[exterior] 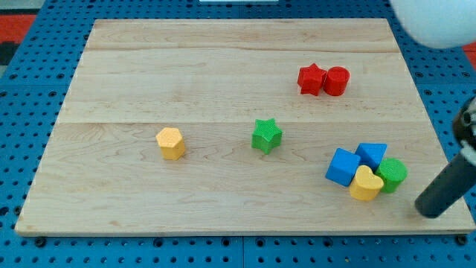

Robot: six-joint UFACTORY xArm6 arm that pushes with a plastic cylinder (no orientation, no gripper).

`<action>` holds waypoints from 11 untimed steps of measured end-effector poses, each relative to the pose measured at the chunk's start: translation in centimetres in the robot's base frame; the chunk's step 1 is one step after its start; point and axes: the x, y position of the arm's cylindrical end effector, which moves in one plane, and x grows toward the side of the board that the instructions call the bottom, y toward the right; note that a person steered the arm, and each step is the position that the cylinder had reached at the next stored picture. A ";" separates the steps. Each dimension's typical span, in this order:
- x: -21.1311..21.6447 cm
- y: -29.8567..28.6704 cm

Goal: Move the green circle and the yellow heart towards the bottom center of the board

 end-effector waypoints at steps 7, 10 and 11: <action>-5.1 -4.6; -2.4 -5.9; -0.3 -5.4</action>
